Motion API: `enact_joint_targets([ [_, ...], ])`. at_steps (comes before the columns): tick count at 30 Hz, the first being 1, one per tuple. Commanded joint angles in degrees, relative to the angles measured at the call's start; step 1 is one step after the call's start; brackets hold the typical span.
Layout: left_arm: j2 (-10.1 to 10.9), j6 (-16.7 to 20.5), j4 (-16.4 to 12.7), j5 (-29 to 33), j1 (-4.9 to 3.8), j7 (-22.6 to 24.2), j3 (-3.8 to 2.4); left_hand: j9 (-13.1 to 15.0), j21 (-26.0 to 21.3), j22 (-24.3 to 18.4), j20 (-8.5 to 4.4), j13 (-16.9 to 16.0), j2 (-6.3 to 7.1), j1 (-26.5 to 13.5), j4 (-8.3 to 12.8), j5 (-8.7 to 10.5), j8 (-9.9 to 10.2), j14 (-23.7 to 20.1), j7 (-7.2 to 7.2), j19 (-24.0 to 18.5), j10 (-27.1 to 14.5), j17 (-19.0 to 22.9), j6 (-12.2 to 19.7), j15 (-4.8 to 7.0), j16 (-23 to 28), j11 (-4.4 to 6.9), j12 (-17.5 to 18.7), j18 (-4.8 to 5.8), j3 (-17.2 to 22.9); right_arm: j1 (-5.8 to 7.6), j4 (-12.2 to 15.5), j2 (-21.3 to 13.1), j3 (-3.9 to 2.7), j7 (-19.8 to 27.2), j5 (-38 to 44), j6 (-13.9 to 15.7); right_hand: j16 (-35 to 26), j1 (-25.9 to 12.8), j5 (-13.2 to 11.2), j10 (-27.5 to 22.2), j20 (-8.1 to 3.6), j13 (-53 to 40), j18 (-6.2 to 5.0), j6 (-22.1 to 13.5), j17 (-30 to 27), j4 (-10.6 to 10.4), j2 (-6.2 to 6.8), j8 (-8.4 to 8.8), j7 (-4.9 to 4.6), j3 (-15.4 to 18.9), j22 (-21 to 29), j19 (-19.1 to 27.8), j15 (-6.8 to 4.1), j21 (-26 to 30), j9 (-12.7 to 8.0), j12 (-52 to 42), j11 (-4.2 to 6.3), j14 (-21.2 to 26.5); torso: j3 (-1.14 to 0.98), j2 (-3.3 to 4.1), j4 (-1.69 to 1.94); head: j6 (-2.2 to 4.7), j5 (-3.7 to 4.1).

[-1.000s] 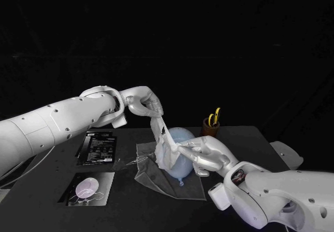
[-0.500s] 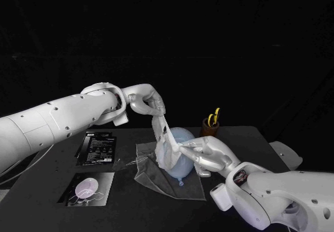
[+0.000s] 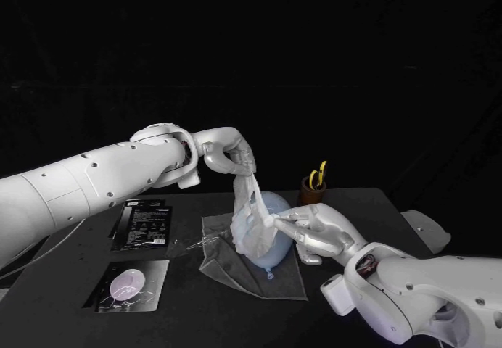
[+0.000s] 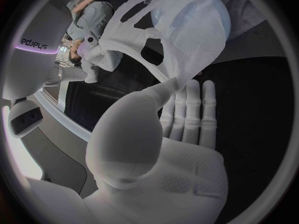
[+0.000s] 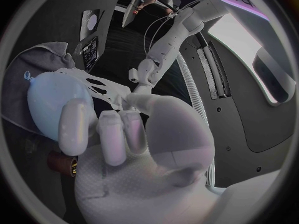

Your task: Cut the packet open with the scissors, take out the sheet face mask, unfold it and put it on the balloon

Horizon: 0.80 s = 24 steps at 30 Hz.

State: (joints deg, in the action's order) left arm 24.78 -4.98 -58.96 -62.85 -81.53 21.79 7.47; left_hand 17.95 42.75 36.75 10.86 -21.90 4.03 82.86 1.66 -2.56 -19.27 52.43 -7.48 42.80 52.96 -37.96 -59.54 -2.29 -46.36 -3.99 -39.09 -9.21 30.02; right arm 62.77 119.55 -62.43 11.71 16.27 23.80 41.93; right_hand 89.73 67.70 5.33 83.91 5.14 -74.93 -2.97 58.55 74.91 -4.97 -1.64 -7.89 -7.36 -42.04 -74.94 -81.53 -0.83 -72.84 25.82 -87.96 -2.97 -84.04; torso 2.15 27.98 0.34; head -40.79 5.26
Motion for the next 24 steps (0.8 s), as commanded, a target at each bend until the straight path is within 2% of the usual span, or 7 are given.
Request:
enact_joint_targets([
  [1,-0.67,1.59,0.31,-2.05,-0.17,-0.26,-0.1,0.07,0.03,0.06,-0.08,0.06,-0.14,0.55,0.22,-0.19,-0.16,-0.38,-0.2,-0.39,0.29,0.1,-0.01,0.09,0.23,-0.13,0.27,-0.95,-0.09,0.0,0.38,-0.67,0.0,0.66,0.11,-1.43,0.27,0.51,0.28,5.42,-0.03,-14.12,-0.64,0.36,15.09,-0.06,-0.07,-0.21,0.07,0.41,-10.21,-0.16,-0.27,-0.15,0.06,-0.12,0.38,-5.96,-0.04,0.02,0.04,0.0,0.36],
  [10,-2.55,2.39,1.49,-3.57,-0.27,-0.6,-0.19,0.08,0.1,0.14,-0.08,0.13,-0.11,0.66,0.25,-0.19,-0.15,-0.39,-0.2,-0.48,0.31,0.16,-0.03,0.1,0.21,-0.12,0.31,-0.92,-0.11,0.21,0.74,-3.19,0.0,0.55,-0.07,-2.22,0.27,0.53,0.32,5.44,-0.04,-14.14,-0.61,0.38,15.09,-0.05,-0.04,-0.22,0.07,0.42,-10.26,-0.24,-0.28,-0.31,0.07,-0.16,0.38,-5.96,0.01,0.01,-0.03,0.12,1.02],
  [13,-3.17,2.44,1.9,-3.88,-0.31,-0.72,-0.27,0.08,0.11,0.15,-0.08,0.14,-0.1,0.67,0.25,-0.19,-0.15,-0.4,-0.2,-0.5,0.32,0.17,-0.03,0.1,0.21,-0.12,0.31,-0.91,-0.11,0.4,0.93,-4.23,0.0,0.46,-0.25,-2.69,0.27,0.53,0.32,5.44,-0.04,-14.14,-0.61,0.38,15.09,-0.05,-0.04,-0.22,0.07,0.42,-10.26,-0.24,-0.28,-0.31,0.07,-0.16,0.38,-5.96,-0.14,0.08,-0.02,0.17,1.27],
  [18,-3.81,2.4,2.0,-4.22,-0.52,-0.75,-0.31,0.08,0.12,0.16,-0.08,0.15,-0.11,0.67,0.25,-0.19,-0.15,-0.4,-0.2,-0.51,0.32,0.18,-0.03,0.1,0.21,-0.12,0.32,-0.91,-0.12,0.53,1.0,-4.97,0.0,0.28,-0.6,-3.24,0.27,0.53,0.32,5.44,-0.04,-14.14,-0.61,0.38,15.09,-0.05,-0.04,-0.22,0.07,0.42,-10.26,-0.24,-0.28,-0.31,0.07,-0.16,0.38,-5.96,-0.24,0.1,0.0,0.02,1.46],
  [24,-4.37,2.3,1.8,-4.42,-0.75,-0.64,-0.33,0.09,0.15,0.21,-0.06,0.19,-0.09,0.68,0.23,-0.19,-0.14,-0.43,-0.2,-0.58,0.31,0.23,-0.04,0.09,0.22,-0.13,0.34,-0.88,-0.14,0.58,0.91,-5.65,0.01,0.08,-0.75,-3.77,0.27,0.57,0.4,5.46,-0.05,-14.17,-0.6,0.4,15.09,-0.04,0.0,-0.24,0.09,0.44,-10.27,-0.26,-0.29,-0.34,0.08,-0.22,0.4,-5.96,-0.24,0.03,-0.07,0.09,1.71],
])
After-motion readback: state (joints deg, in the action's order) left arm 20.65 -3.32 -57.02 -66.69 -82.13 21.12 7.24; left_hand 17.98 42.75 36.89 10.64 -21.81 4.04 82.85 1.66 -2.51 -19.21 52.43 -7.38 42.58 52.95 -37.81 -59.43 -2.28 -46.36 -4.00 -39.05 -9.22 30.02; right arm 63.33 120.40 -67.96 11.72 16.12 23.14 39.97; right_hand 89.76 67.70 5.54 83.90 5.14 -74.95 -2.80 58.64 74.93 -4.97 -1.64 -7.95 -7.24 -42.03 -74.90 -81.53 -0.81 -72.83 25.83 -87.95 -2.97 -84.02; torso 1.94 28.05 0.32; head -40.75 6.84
